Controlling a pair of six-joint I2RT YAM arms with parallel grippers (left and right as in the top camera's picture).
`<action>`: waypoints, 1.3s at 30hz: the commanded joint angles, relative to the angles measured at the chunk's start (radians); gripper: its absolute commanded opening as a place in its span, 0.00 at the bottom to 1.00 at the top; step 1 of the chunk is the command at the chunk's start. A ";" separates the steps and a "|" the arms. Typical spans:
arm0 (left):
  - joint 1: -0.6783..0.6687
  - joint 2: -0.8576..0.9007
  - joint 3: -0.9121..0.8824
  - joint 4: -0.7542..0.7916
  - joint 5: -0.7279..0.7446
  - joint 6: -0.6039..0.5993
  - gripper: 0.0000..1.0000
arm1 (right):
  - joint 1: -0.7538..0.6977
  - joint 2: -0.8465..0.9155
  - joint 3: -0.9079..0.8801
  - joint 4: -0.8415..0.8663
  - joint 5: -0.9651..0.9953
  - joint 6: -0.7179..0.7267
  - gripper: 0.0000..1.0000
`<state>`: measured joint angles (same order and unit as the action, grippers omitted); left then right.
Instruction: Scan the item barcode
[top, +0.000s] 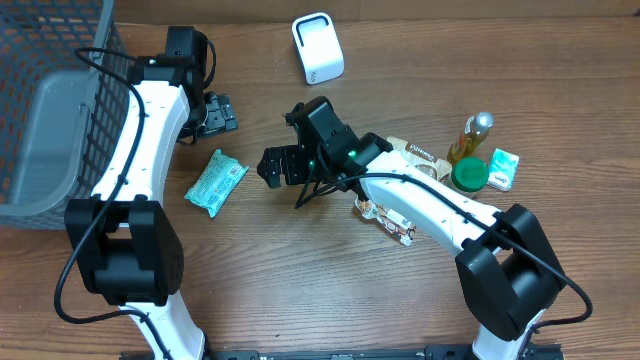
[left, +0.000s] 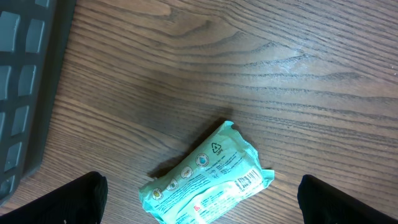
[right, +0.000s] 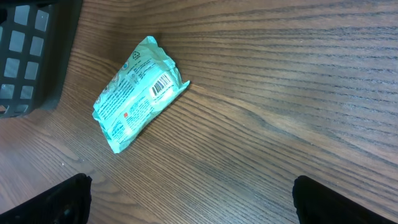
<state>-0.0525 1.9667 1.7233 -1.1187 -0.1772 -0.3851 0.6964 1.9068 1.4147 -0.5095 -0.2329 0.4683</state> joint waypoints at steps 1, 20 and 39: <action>-0.007 0.008 0.019 0.001 -0.013 0.015 1.00 | 0.003 0.008 0.011 0.007 -0.005 -0.002 1.00; -0.004 0.008 0.005 -0.072 -0.059 0.071 0.04 | 0.004 0.008 0.011 0.007 -0.005 -0.002 1.00; -0.006 0.008 -0.372 0.263 0.043 0.072 0.04 | 0.003 0.008 0.011 0.007 -0.005 -0.002 1.00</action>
<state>-0.0525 1.9686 1.3960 -0.8886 -0.1947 -0.3290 0.6964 1.9068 1.4147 -0.5095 -0.2325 0.4683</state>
